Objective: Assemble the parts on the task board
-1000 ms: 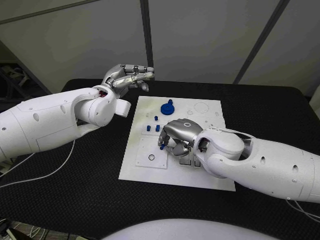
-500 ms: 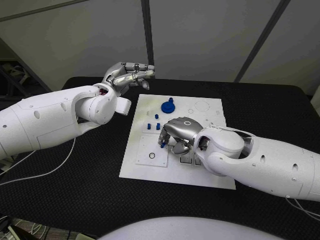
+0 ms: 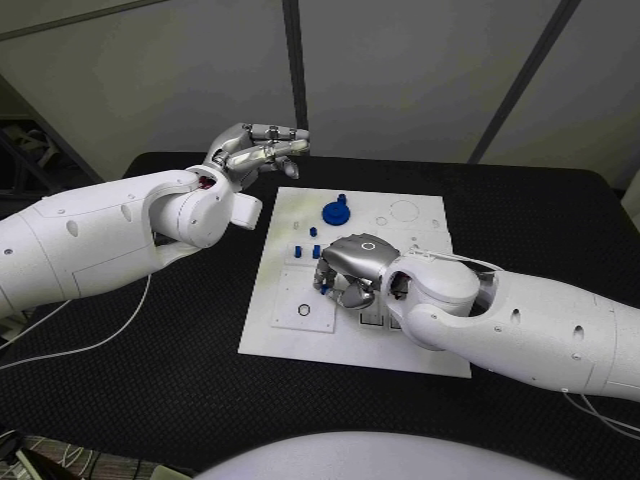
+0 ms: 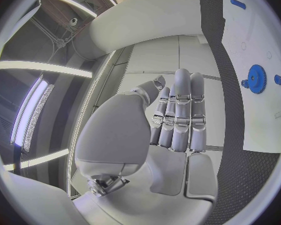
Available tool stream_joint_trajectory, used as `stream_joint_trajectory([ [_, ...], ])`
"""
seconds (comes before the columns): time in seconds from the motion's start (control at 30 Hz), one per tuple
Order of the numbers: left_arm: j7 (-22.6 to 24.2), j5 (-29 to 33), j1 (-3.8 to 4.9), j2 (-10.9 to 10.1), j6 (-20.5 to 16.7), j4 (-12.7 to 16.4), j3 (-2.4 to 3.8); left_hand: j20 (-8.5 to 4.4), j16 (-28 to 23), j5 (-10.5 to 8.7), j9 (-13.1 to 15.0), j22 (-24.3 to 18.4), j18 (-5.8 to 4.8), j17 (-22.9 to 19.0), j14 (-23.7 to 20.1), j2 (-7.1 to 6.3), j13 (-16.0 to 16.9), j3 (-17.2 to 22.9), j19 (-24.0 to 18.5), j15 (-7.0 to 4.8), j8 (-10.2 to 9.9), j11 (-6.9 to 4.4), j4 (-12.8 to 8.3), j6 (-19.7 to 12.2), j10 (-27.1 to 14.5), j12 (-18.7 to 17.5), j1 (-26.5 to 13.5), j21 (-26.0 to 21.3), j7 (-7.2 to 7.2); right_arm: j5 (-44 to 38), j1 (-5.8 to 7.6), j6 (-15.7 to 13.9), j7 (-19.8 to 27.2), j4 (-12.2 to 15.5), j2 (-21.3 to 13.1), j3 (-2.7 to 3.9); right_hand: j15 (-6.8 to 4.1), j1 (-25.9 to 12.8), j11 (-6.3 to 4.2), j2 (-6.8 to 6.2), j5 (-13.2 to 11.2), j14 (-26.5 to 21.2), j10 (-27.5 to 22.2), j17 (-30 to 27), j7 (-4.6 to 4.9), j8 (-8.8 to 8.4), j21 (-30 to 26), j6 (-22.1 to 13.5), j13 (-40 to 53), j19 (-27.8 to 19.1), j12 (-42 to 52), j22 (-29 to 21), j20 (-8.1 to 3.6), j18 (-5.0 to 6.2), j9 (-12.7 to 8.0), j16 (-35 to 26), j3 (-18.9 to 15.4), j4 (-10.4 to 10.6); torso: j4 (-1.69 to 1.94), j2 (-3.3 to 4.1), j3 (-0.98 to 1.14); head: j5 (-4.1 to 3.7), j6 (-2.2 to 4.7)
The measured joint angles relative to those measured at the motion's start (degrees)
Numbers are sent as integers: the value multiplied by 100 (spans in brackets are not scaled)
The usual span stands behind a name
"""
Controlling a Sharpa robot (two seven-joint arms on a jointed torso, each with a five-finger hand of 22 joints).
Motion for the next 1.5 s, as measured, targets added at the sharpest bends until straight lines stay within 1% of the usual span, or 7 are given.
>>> stream_joint_trajectory([
  [0.17, -8, 0, 0, -9, 11, 2, 0, 0, 0, 0, 0, 0, 0, 0, 0, 0, 0, 0, 0, 0, 0, 0, 0, 0, 0, 0, 0, 0, 0, -26, -1, 18, -20, -10, 15, 0, 0, -63, 45, -29, 0, 0, -49, -51, 12, -8, -14, -13, -14, 0, -5, 3, 0, 0, -1, 0, -12, 13, 0, -3, 1, -6, -3],
  [0.47, -19, 0, 1, -13, 21, 4, 0, 0, 0, 0, 0, -5, 0, 0, 0, 0, 0, 0, 0, 0, 0, 0, 0, 0, 0, 0, 0, -23, 0, -37, -5, -28, -12, -15, 10, -12, 156, -335, 278, -386, -283, -92, -1021, -524, 236, -66, -466, -646, -107, 29, -5, 2, 112, 0, -174, -254, -68, 130, 0, -7, 3, -8, -1],
  [0.87, -36, 1, 1, -17, 41, -4, 0, 0, 0, 0, 0, -5, 0, 1, 1, 0, 0, 0, 0, 1, 0, 0, 0, 0, 0, 0, 0, -23, 0, 4, -6, -472, 98, 202, -225, -13, 176, -336, 290, -429, -283, -113, -1091, -670, 256, -67, -555, -704, -84, 12, -5, 1, 135, 93, -202, -295, -139, 132, -4, -7, 8, -2, 24],
  [1.1, -44, 1, 0, -32, 50, -9, 0, 0, 0, 0, 0, -4, 0, 1, 1, 0, 0, 0, 0, 1, 0, 0, 0, 0, 0, 0, 0, -23, 0, 102, -7, -749, 148, 664, -786, 1, 197, -336, 290, -429, -283, -134, -1090, -775, 243, -66, -621, -690, -59, 12, -5, 1, 134, 92, -207, -344, -139, 132, -7, -7, 8, -14, 42],
  [1.17, -47, 1, 0, -41, 52, -9, 0, 0, 0, 0, 0, -4, 0, 1, 1, 0, 0, 0, 0, 1, 0, 0, 0, 0, 0, 0, 0, -23, 0, 168, -7, -783, 146, 789, -1027, 51, 197, -336, 290, -428, -283, -134, -1090, -775, 235, -66, -621, -682, -58, 12, -5, 1, 134, 92, -207, -344, -139, 132, -7, -8, 8, -24, 51],
  [1.33, -49, 2, 0, -58, 55, -15, -1, 0, 0, 0, 0, -4, 0, 1, 1, 0, 0, 0, 0, 1, 0, 0, 0, 0, 0, 0, 0, -23, 0, 331, 28, -781, 76, 885, -1431, 321, 197, -305, 290, -460, -283, -134, -1090, -793, 235, -66, -621, -682, -58, 12, -5, 1, 134, 92, -208, -344, -159, 150, -18, -15, 4, -66, 93],
  [1.5, -50, 2, -1, -50, 61, -22, -2, 0, 0, 0, 0, -4, 0, 0, 1, 0, 0, 0, 0, 1, 0, 0, 0, 0, 0, 0, 0, -23, 0, 459, 65, -690, -53, 750, -1640, 432, 197, -276, 290, -489, -307, -134, -1090, -821, 235, -66, -621, -682, -59, 12, -5, 1, 134, 92, -235, -344, -238, 152, -25, -19, 3, -147, 145],
])
